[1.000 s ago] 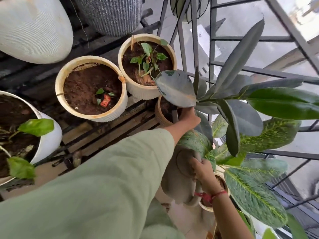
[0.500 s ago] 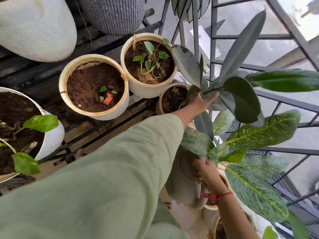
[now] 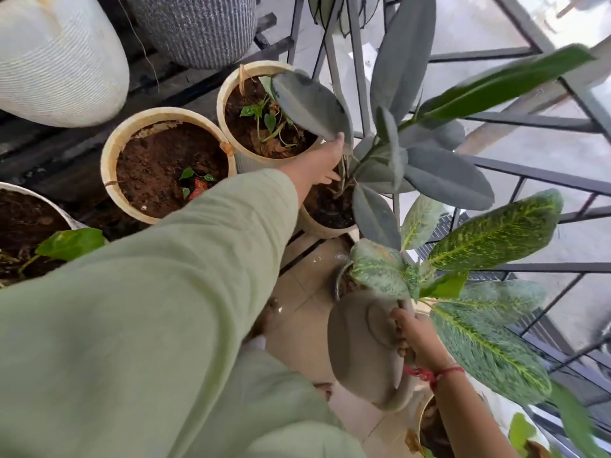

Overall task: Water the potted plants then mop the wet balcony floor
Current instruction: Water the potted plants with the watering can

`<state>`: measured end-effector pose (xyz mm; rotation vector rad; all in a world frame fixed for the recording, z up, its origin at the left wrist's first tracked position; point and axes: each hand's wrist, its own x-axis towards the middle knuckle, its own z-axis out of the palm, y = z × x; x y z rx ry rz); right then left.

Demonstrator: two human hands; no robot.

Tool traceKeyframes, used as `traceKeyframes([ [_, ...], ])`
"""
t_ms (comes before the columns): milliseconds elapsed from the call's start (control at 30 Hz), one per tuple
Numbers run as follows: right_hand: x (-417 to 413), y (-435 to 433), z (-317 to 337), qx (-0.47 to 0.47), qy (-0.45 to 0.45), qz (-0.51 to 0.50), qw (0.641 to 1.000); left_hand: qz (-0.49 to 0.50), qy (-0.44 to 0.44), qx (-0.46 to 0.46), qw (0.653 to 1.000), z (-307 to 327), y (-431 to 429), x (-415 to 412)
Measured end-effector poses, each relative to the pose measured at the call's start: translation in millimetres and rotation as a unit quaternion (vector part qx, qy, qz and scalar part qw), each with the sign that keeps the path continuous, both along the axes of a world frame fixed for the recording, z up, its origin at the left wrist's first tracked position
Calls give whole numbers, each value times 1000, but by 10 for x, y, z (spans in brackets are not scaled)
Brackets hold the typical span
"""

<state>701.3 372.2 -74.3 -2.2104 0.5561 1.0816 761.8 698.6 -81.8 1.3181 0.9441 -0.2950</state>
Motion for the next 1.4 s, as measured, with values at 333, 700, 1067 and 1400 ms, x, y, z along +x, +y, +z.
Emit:
traceKeyframes([
  [333, 375, 240, 79, 17, -18, -49, 999, -17, 11, 13, 1000, 103, -104, -211],
  [700, 8, 130, 53, 34, 7, -55, 998, -111, 52, -60, 991, 42, -247, -291],
  [1067, -415, 22, -7, 49, 25, 53, 997, -151, 45, 94, 983, -263, -581, -913],
  [1400, -559, -294, 296, 112, -11, 146, 983, 62, 53, 98, 992, -42, -1245, -1858],
])
